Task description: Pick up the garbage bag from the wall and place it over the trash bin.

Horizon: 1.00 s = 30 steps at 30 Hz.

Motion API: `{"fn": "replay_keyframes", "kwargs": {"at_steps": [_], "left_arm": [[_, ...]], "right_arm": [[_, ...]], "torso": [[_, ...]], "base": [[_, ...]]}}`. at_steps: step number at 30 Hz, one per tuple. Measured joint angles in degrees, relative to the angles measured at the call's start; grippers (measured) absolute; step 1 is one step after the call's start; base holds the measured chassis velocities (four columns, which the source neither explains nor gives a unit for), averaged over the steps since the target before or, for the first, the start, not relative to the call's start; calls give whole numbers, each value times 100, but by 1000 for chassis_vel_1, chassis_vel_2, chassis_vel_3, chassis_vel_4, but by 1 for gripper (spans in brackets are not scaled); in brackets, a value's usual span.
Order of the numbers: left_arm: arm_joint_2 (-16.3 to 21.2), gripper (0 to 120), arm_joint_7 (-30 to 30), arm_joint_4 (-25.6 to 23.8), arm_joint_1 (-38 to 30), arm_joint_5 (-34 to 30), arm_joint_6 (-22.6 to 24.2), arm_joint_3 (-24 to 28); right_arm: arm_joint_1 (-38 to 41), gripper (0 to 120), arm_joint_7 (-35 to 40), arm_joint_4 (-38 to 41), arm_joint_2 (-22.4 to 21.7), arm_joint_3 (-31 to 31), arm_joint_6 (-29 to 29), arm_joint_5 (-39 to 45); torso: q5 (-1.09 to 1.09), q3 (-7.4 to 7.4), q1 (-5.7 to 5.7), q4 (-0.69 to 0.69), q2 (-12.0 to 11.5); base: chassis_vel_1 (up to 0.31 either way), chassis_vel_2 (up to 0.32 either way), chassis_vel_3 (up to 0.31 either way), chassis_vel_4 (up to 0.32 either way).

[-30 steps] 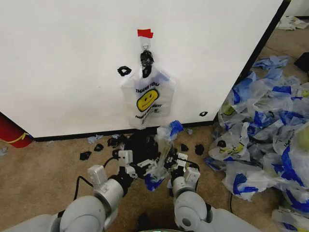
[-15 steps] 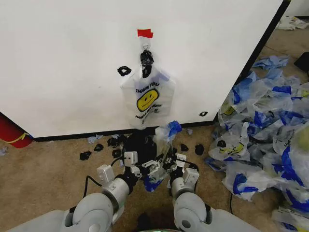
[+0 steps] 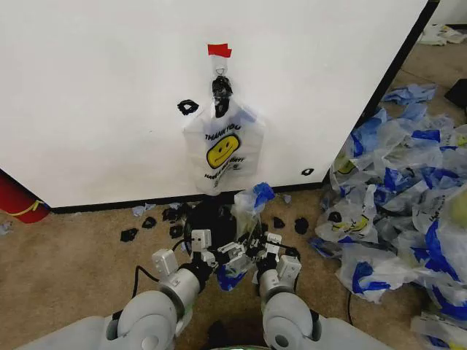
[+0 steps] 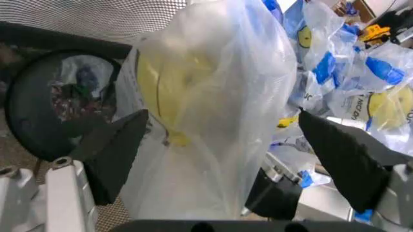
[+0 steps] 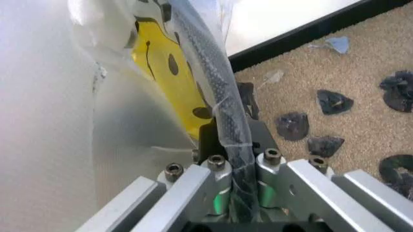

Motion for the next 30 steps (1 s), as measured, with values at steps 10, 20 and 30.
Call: {"fn": "replay_keyframes", "kwargs": {"at_steps": [10, 20, 30], "left_arm": [[-190, 71, -23, 141, -215, -26, -1, 203], [-160, 32, -25, 166, -193, -19, -22, 205], [48, 0, -35, 90, -97, -6, -42, 38]], "right_arm": [[-14, 0, 0, 12, -12, 38, 8, -24], [-91, 0, -33, 14, -33, 92, 30, -107], [-98, 0, -59, -3, -61, 108, 52, -129]], "torso": [[0, 0, 0, 0, 0], [-1, 0, 0, 0, 0], [0, 0, 0, 0, 0]], "base": [[0, 0, 0, 0], [0, 0, 0, 0], [0, 0, 0, 0]]}}
